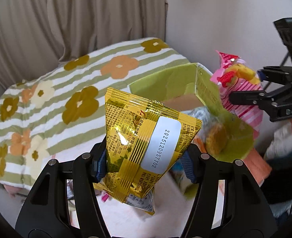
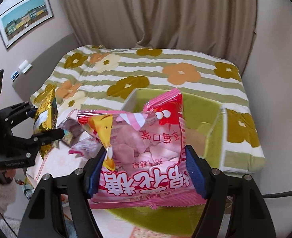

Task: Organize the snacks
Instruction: 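Carry the gold packet and pink bag over the box and release both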

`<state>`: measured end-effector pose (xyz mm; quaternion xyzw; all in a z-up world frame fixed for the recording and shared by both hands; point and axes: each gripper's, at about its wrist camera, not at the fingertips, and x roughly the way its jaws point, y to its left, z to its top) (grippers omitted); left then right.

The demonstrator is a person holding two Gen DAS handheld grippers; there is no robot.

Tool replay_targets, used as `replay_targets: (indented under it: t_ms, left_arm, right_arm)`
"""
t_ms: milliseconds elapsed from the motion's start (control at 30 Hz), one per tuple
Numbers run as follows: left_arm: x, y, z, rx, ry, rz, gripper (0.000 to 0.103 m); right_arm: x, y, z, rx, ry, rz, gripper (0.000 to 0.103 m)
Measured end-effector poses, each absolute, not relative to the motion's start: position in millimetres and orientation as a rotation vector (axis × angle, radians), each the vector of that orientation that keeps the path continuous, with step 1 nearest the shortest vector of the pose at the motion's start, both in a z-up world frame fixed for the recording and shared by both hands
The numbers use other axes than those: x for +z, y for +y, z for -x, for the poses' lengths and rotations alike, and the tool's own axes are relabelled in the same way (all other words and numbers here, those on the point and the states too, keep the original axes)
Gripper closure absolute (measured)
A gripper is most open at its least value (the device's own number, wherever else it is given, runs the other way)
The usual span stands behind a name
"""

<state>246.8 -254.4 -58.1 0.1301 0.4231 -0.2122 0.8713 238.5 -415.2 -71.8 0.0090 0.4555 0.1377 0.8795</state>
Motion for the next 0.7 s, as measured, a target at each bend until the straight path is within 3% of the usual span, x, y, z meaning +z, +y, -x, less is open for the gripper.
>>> replay_targets:
  t_ms: [600,633,700]
  left_arm:
    - [-118.6,-341.7,-363.3,-0.486,1.016,-0.323,0.045]
    - [-121.9,-343.5,-366.4,-0.491,1.024,-0.327,0.043]
    - [-128.6,-348.4,-373.3,-0.498,1.029,-0.34,0.024]
  right_arm:
    - [-108.6,-469.7,-294.4,0.156,0.998,-0.151,0.033]
    - [-109.1,-470.2,-296.2,0.151,0.999,-0.15,0.033]
    - [-110.2,-470.2,-298.8,0.144,1.002,-0.15,0.033]
